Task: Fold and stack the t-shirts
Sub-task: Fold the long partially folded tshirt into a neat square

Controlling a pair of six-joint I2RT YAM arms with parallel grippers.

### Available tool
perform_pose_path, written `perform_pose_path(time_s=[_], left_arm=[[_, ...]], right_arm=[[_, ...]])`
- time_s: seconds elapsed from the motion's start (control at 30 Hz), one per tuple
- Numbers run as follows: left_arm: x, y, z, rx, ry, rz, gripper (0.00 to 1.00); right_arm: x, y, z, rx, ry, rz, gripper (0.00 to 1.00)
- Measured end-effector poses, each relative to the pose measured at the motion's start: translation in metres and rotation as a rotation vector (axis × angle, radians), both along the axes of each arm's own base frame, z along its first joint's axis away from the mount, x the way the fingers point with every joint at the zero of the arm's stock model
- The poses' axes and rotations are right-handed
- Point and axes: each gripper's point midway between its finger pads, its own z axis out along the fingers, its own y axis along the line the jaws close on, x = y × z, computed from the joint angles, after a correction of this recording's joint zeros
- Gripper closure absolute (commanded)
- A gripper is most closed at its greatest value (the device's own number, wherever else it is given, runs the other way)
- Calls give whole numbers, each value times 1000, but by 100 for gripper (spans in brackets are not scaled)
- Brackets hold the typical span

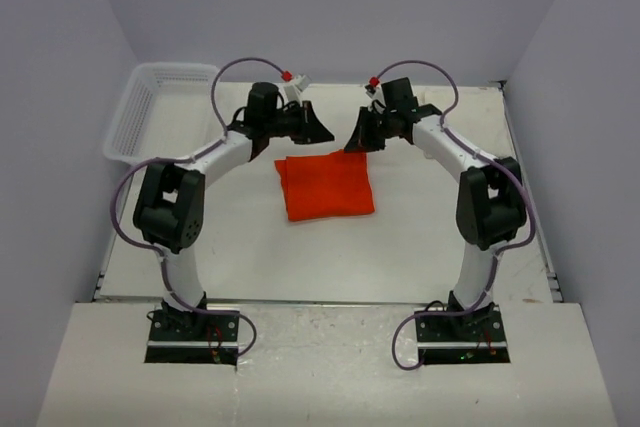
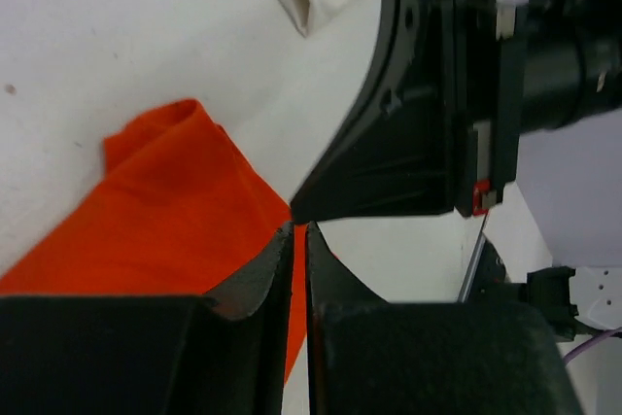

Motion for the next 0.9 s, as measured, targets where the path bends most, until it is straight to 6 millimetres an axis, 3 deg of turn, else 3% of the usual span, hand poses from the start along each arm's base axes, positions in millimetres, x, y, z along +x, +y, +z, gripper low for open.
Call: perform_pose_path(time_s=[0.13, 0.2, 0.33, 0.63, 0.77, 0.9], left_arm=[[-48, -15, -57, 55, 128, -32, 91], [-69, -8, -93, 104, 220, -20, 92], [-88, 8, -129, 160, 304, 16, 92], [-114, 29, -167, 228, 372, 61, 92], [-125, 38, -167, 246, 372, 79, 92], [-134, 47, -164, 265, 356, 104, 92]], right_arm=[[14, 8, -20, 7, 48, 26, 100], [17, 10, -35, 13, 90, 35, 100], [25, 7, -57, 30, 158, 36, 100], [44, -13, -94, 23, 282, -51, 100], [41, -19, -113, 12, 362, -82, 100], [36, -22, -118, -1, 404, -99, 100]])
